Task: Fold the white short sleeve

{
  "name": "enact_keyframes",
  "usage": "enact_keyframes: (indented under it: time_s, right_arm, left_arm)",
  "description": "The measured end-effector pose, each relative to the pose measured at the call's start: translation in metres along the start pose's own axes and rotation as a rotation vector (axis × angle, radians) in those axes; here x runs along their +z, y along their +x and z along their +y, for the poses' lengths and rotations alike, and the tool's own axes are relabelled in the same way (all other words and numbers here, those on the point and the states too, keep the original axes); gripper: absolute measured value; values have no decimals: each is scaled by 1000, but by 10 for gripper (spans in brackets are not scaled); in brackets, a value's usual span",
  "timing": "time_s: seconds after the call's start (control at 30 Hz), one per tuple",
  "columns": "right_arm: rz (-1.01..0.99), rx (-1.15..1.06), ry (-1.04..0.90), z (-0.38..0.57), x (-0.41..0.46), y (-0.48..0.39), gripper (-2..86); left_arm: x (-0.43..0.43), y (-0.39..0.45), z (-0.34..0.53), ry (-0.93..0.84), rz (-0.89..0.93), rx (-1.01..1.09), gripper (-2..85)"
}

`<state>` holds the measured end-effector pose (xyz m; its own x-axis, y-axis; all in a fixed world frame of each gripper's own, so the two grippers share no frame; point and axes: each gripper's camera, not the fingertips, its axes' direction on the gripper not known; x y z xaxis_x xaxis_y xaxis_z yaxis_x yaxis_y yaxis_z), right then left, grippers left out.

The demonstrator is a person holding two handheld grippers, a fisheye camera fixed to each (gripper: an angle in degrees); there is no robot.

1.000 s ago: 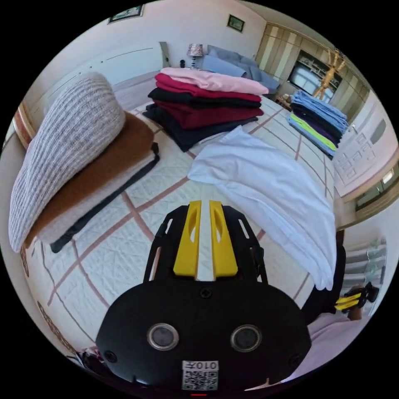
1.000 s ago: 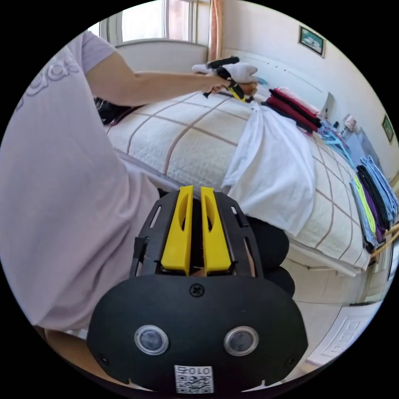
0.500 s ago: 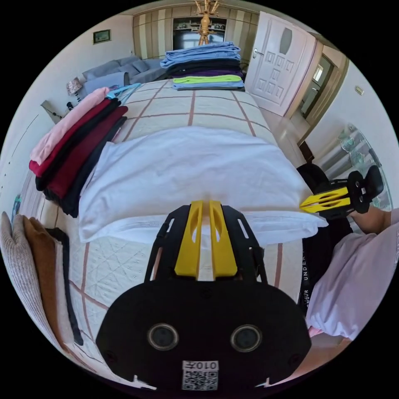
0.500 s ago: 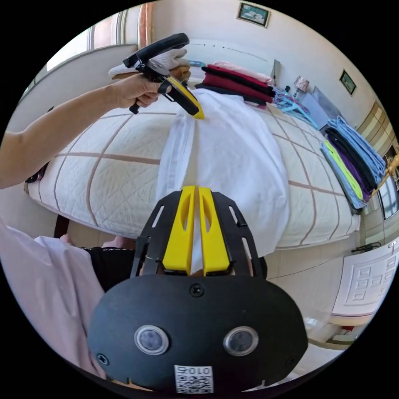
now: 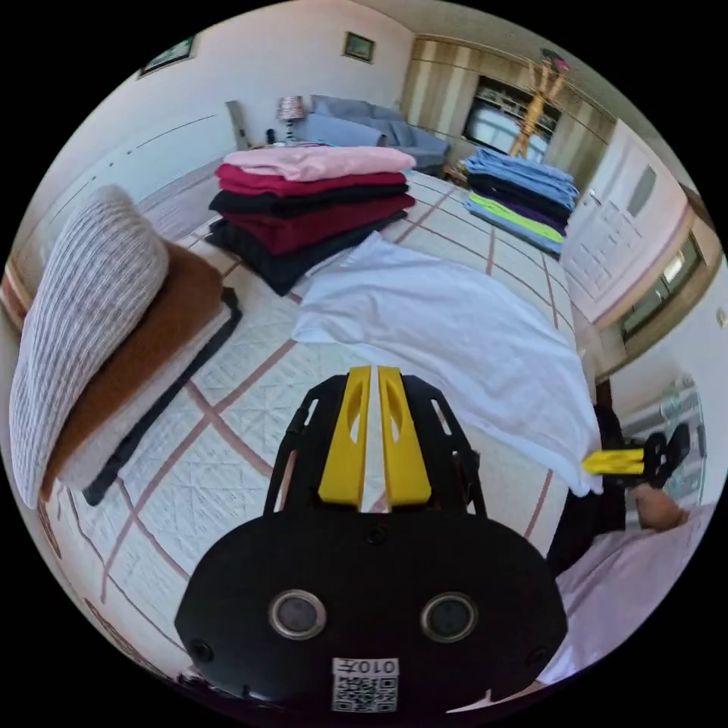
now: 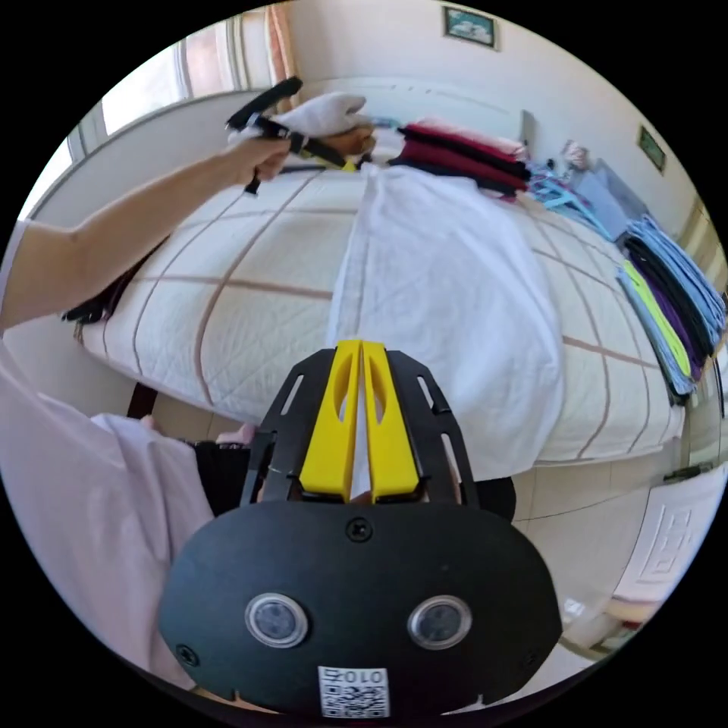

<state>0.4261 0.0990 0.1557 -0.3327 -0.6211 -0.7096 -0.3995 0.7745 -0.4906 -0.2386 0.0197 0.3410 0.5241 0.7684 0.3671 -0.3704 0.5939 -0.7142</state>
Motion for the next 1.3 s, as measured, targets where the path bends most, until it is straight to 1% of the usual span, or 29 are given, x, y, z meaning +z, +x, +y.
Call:
enact_keyframes:
  time_s: [0.1, 0.17, 0.23, 0.33, 0.4, 0.43, 0.47, 0.53, 0.57, 0.6, 0.63, 0.67, 0.7, 0.77, 0.8, 0.87, 0.9, 0.93, 1.03, 1.1, 1.17, 1.23, 1.3]
  right_arm:
    - [23, -9, 64, 6, -14, -3, 22]
    - [16, 23, 133, 14, -36, 4, 22]
    - [27, 32, 156, 21, -48, 10, 22]
    - [60, 68, 168, 33, -62, 21, 22]
    - [51, 101, 181, 41, -66, 31, 22]
    - [52, 122, 182, 45, -67, 39, 23]
    - [71, 144, 174, 48, -67, 48, 23]
    - [109, 185, 163, 53, -67, 64, 26]
    - [111, 206, 157, 57, -68, 78, 32]
    - [105, 214, 152, 59, -69, 86, 34]
    - [93, 232, 130, 62, -69, 103, 42]
    - [90, 249, 100, 66, -68, 121, 50]
    - [89, 258, 84, 68, -68, 130, 54]
    - [53, 310, 31, 74, -69, 171, 68]
    - [29, 320, 26, 76, -69, 182, 71]
    - [-87, 360, 36, 83, -67, 222, 80]
    - [-119, 368, 41, 84, -65, 232, 83]
    - [-180, 384, 44, 86, -62, 249, 89]
    - [-297, 380, 86, 84, -63, 269, 95]
    - [-323, 317, 169, 81, -77, 258, 91]
    - [-321, 148, 238, 73, -92, 221, 88]
    - [-309, 10, 222, 68, -93, 188, 91]
    - [-275, -82, 195, 69, -89, 161, 91]
  left_arm:
    - [-1, -14, -17, 17, -26, -108, 49]
    - [1, -22, -31, -16, -49, -172, 62]
    - [18, -41, -45, -108, 12, -281, 71]
    - [32, -55, -47, -100, 85, -356, 58]
    - [33, -52, -47, -61, 67, -336, 37]
    - [27, -45, -48, -10, 19, -302, 27]
    - [23, -40, -49, 12, -11, -274, 22]
    - [16, -23, -48, 36, -133, -197, 20]
    - [19, -24, -47, 18, -145, -202, 21]
    - [28, -30, -41, -52, -136, -239, 29]
    - [33, -39, -33, -103, -93, -279, 41]
    - [30, -41, -26, -91, -78, -294, 46]
    - [16, -37, -12, -25, -74, -299, 55]
    - [-11, -18, 8, 25, -99, -256, 70]
    - [-29, -3, 26, 52, -72, -235, 78]
    - [-49, 23, 56, 93, 85, -200, 86]
    - [-54, 41, 76, 82, 223, -173, 89]
    - [-54, 62, 95, 45, 329, -149, 91]
    - [-45, 119, 143, -70, 467, -83, 94]
    - [-36, 147, 169, -140, 512, -77, 94]
    - [-24, 166, 192, -177, 580, -112, 95]
    - [-3, 181, 214, -246, 619, -163, 98]
    - [8, 189, 220, -275, 576, -163, 100]
